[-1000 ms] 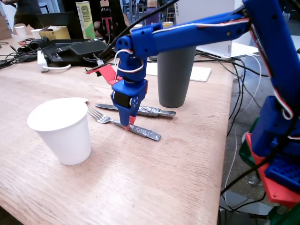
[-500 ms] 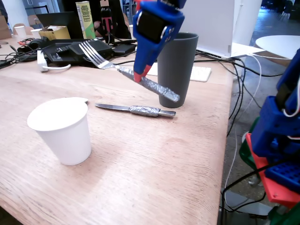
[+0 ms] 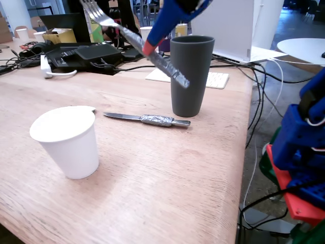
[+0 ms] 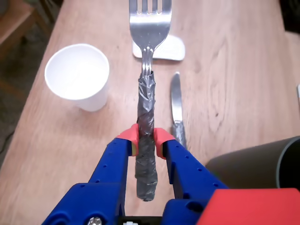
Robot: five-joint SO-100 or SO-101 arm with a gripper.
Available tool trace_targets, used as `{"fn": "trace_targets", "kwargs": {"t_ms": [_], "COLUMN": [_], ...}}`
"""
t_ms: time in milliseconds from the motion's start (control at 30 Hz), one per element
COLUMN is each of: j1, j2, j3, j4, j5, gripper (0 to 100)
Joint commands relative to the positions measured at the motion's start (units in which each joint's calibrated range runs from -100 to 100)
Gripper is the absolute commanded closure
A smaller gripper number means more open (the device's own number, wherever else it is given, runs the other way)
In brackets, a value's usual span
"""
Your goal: Grab the fork and place it in gray glass
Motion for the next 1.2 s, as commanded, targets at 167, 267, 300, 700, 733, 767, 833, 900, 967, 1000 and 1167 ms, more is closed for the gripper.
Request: {"fn": "trace_targets", "kwargs": {"t_ms": [167, 267, 300, 700, 733, 767, 833, 900, 967, 1000, 1167], "j1": [0.9, 2.2, 4.6, 29.8, 31.7, 33.0, 33.9, 33.9, 33.7, 33.7, 33.7], "j2": [-8.7, -8.7, -8.8, -15.7, -15.1, -14.7, -14.5, -14.6, -14.5, -14.3, -6.0], "j3": [2.8, 2.1, 2.0, 2.8, 3.1, 3.2, 6.5, 12.9, 16.3, 17.5, 18.2], "j4": [-17.3, -22.8, -24.6, -36.1, -36.5, -36.5, -36.5, -36.7, -38.0, -38.4, -43.8], "j5": [0.9, 0.9, 0.9, 5.8, 5.8, 5.8, 5.8, 5.8, 5.8, 5.8, 5.8], "gripper": [100, 100, 100, 100, 100, 100, 100, 100, 100, 100, 100]}}
